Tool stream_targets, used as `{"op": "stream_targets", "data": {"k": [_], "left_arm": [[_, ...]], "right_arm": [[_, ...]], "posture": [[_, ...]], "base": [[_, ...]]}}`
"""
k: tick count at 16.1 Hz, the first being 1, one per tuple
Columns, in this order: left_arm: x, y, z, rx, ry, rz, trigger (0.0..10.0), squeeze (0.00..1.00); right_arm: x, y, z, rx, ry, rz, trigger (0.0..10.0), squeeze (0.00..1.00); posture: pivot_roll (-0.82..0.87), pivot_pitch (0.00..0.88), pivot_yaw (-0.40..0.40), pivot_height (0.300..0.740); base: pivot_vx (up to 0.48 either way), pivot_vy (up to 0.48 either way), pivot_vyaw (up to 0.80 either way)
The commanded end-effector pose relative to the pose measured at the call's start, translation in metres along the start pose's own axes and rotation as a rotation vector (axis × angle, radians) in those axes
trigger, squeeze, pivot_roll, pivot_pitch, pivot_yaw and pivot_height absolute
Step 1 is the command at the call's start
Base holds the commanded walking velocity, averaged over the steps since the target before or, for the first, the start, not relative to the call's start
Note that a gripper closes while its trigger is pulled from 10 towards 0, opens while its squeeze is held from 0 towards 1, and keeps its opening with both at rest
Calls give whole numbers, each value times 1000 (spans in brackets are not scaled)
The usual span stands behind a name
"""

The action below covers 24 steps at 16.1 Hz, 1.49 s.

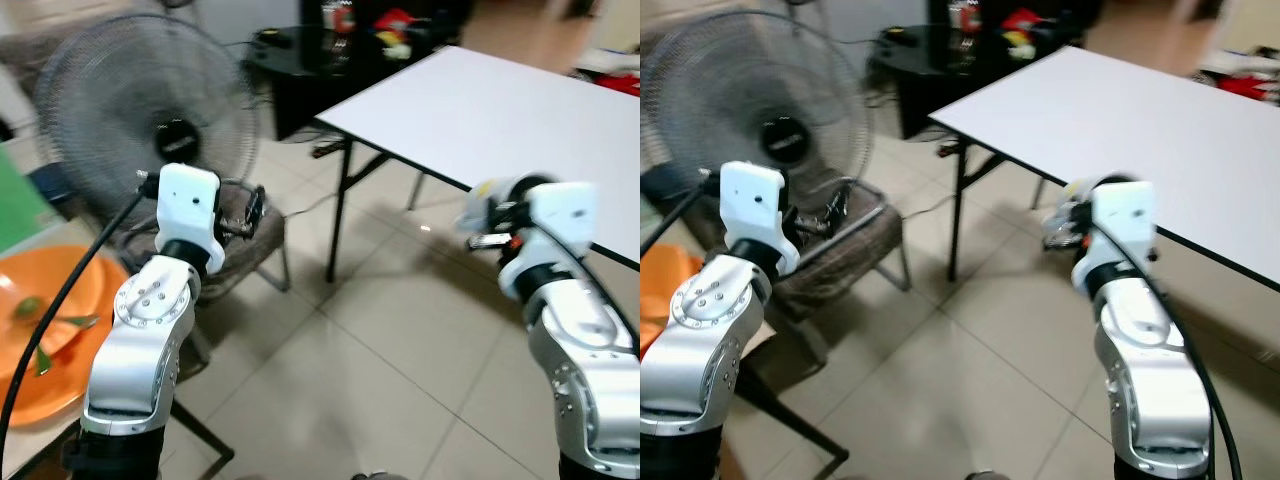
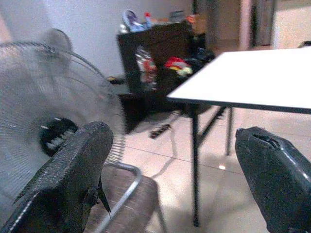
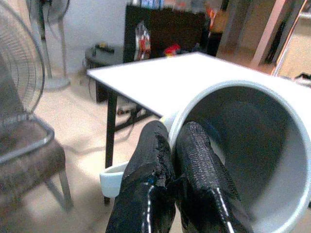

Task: Setting the table

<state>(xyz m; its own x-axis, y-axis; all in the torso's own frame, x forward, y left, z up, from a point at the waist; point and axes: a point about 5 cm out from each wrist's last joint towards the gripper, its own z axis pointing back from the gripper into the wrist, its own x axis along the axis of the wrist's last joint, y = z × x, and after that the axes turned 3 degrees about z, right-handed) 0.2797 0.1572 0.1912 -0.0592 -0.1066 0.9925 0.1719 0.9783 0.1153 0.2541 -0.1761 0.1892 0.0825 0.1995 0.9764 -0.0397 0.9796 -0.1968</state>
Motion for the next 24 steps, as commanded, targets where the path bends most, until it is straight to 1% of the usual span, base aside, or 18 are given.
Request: {"op": "stream_targets", "data": {"k": [1, 5, 6, 7, 8, 9, 11, 14, 17, 24], "left_arm": [[-3, 4, 0, 1, 8, 14, 10000, 0], [-11, 5, 0, -23, 29, 7, 10000, 0], [-11, 4, 0, -36, 31, 11, 10000, 0], [-12, 3, 0, -39, 33, 12, 10000, 0], [-13, 4, 0, -40, 35, 12, 10000, 0], [-14, 4, 0, -42, 39, 9, 10000, 0], [-14, 3, -1, -57, 37, 4, 10000, 0], [-14, 1, -2, -72, 34, 9, 10000, 0], [-13, 0, -3, -67, 30, 8, 10000, 0], [-15, 4, -3, -53, 32, 3, 10000, 0]], "right_arm": [[0, 6, 0, 48, 2, 14, 10000, 0], [-6, 12, -2, 65, 30, 55, 10000, 0], [-5, 15, -3, 85, 16, 85, 10000, 0], [-5, 17, -2, 106, 9, 93, 10000, 0], [-6, 18, -2, 120, 0, 92, 10000, 0], [-7, 20, 0, 131, -8, 71, 10000, 0], [-10, 20, 1, 114, 10, 31, 10000, 0], [-8, 20, 0, 119, 2, 38, 10000, 0], [-6, 20, 0, 129, -22, 51, 10000, 0], [-2, 23, -6, 161, -40, 58, 10000, 0]], "posture": [[50, 0, 17, 740], [50, 0, 11, 740], [50, 0, 8, 740], [49, 0, 7, 740], [49, 0, 7, 740], [47, 0, 7, 740], [46, 0, 7, 740], [43, 0, 12, 740], [43, 0, 13, 740], [46, 0, 11, 740]], "base": [[0, 0, 0], [0, 0, 0], [0, 0, 0], [0, 0, 0], [240, 0, 0], [262, 0, 0], [292, 0, -800], [349, 0, -800], [355, 0, 0], [350, 0, 0]]}}
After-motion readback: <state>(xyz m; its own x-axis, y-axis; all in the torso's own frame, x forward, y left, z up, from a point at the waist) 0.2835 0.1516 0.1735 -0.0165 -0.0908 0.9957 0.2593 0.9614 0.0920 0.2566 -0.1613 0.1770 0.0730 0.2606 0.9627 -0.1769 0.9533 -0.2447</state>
